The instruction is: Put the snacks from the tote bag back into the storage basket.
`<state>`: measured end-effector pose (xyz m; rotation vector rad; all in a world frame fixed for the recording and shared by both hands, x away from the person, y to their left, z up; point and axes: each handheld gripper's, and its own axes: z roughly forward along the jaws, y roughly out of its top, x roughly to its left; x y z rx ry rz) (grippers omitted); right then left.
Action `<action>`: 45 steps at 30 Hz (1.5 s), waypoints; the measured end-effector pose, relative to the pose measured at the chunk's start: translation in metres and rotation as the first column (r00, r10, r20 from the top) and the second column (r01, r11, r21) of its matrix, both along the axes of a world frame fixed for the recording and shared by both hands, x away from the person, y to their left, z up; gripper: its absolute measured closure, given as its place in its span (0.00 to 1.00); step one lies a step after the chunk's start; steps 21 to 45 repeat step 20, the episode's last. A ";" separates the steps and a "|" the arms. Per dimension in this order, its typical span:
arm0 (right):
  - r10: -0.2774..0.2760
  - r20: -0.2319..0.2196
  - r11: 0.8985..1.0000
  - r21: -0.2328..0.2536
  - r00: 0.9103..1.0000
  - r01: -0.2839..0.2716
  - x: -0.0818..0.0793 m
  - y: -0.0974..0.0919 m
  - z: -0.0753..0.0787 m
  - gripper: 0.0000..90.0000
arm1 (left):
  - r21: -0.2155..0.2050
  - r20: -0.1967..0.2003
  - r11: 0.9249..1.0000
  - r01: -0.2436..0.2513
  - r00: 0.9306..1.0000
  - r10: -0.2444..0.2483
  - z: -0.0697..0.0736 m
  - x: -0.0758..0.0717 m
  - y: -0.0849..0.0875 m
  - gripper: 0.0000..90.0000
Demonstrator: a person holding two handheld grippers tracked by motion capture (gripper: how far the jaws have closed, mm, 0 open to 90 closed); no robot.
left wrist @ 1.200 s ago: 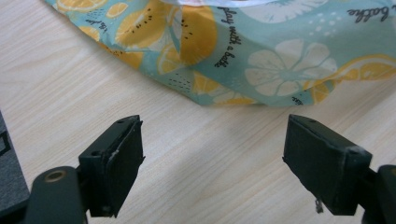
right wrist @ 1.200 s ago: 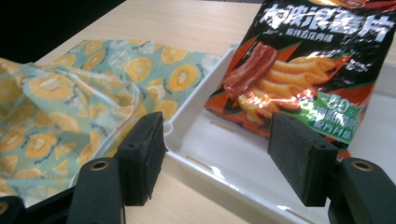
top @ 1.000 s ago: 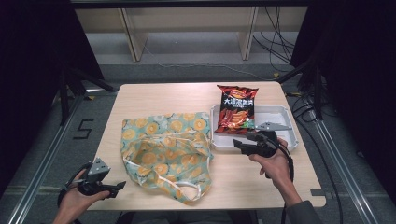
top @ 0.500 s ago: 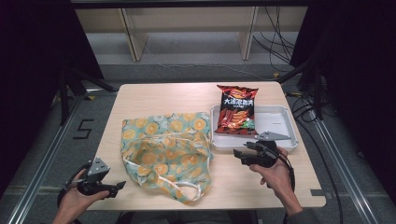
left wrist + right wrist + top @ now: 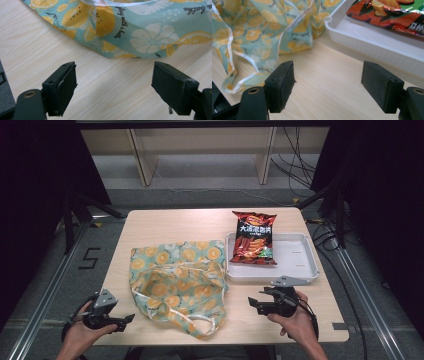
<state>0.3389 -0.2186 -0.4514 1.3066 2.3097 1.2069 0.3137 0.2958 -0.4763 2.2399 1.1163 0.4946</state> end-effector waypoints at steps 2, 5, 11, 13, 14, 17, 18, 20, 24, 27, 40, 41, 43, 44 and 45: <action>0.008 -0.006 1.000 -0.018 1.000 -0.008 -0.005 0.001 -0.001 0.28 | 0.008 0.003 1.000 0.000 1.000 0.000 0.000 0.000 0.000 0.22; 0.014 -0.030 1.000 0.004 0.999 -0.014 -0.012 0.003 -0.004 0.27 | -0.005 -0.003 1.000 0.002 1.000 -0.002 0.000 0.000 0.000 0.22; 0.033 -0.038 0.999 -0.023 0.999 -0.034 -0.019 0.004 -0.008 0.27 | -0.009 -0.008 1.000 -0.001 1.000 0.001 0.000 0.000 0.000 0.22; 0.010 -0.070 1.000 -0.029 0.997 -0.012 -0.022 0.005 -0.007 0.27 | 0.013 -0.023 1.000 0.021 1.000 -0.020 0.002 0.001 0.001 0.22; 0.016 -0.061 0.999 -0.035 0.998 -0.018 -0.022 0.004 -0.007 0.26 | 0.017 -0.023 1.000 0.022 1.000 -0.022 0.002 0.000 0.001 0.22; 0.024 -0.047 0.999 -0.040 0.999 -0.026 -0.020 0.001 -0.009 0.26 | -0.011 -0.011 1.000 0.001 1.000 -0.001 0.000 0.000 -0.001 0.22; -0.006 -0.085 1.000 -0.028 0.996 0.004 -0.023 0.003 -0.008 0.26 | -0.008 -0.008 1.000 0.006 1.000 -0.006 0.000 0.000 0.000 0.22; 0.002 -0.062 0.999 -0.040 0.998 -0.004 -0.021 0.001 -0.008 0.26 | -0.006 -0.009 1.000 -0.001 1.000 0.001 0.000 0.000 0.000 0.22; 0.002 -0.062 0.999 -0.040 0.998 -0.004 -0.021 0.001 -0.008 0.26 | -0.006 -0.009 1.000 -0.001 1.000 0.001 0.000 0.000 0.000 0.22; 0.002 -0.062 0.999 -0.040 0.998 -0.004 -0.021 0.001 -0.008 0.26 | -0.006 -0.009 1.000 -0.001 1.000 0.001 0.000 0.000 0.000 0.22; 0.002 -0.062 0.999 -0.040 0.998 -0.004 -0.021 0.001 -0.008 0.26 | -0.006 -0.009 1.000 -0.001 1.000 0.001 0.000 0.000 0.000 0.22; 0.002 -0.062 0.999 -0.040 0.998 -0.004 -0.021 0.001 -0.008 0.26 | -0.006 -0.009 1.000 -0.001 1.000 0.001 0.000 0.000 0.000 0.22; 0.002 -0.062 0.999 -0.040 0.998 -0.004 -0.021 0.001 -0.008 0.26 | -0.006 -0.009 1.000 -0.001 1.000 0.001 0.000 0.000 0.000 0.22; 0.002 -0.062 0.999 -0.040 0.998 -0.004 -0.021 0.001 -0.008 0.26 | -0.006 -0.009 1.000 -0.001 1.000 0.001 0.000 0.000 0.000 0.22; 0.002 -0.062 0.999 -0.040 0.998 -0.004 -0.021 0.001 -0.008 0.26 | -0.006 -0.009 1.000 -0.001 1.000 0.001 0.000 0.000 0.000 0.22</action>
